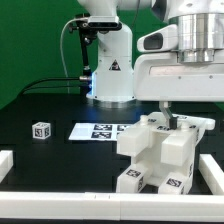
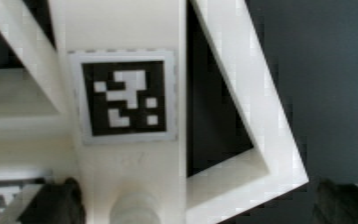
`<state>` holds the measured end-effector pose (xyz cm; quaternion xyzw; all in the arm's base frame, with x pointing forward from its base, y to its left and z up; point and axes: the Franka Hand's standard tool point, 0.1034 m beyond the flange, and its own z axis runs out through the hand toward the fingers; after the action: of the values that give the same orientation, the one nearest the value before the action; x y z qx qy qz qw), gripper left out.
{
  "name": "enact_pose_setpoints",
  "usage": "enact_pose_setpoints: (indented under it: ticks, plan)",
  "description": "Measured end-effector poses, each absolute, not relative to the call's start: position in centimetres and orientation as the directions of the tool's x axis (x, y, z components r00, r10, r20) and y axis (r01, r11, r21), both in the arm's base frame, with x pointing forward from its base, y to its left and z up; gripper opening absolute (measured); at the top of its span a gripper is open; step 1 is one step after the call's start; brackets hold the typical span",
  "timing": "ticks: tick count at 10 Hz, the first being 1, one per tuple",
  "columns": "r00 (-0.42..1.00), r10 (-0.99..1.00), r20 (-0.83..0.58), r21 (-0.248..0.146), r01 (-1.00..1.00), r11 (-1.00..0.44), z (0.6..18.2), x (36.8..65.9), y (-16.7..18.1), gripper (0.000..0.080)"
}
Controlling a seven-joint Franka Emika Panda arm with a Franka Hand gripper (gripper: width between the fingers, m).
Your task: Assemble chair
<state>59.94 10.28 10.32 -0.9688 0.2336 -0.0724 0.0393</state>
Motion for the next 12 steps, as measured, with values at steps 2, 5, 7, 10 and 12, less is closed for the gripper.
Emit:
enact_pose_setpoints:
  ticks: [2,5,7,10,12]
  plan:
    - [0.88,-0.458,0.122,-0.11,-0.447,-0.888,10.3,59.9,10.3,0.0649]
    - [0.888,-0.453,0.074,-0.126,-0.442,-0.888,13.4,59.0,9.9,0.0649]
    - [0.902,-0.431,0.03,-0.117,-0.426,-0.897,16.5,57.8,10.5,0.0649]
    - [0.907,-0.419,0.05,-0.106,-0.412,-0.905,16.9,57.6,11.2,0.0649]
    - [0.907,-0.419,0.049,-0.106,-0.412,-0.905,16.9,57.6,11.2,0.0649]
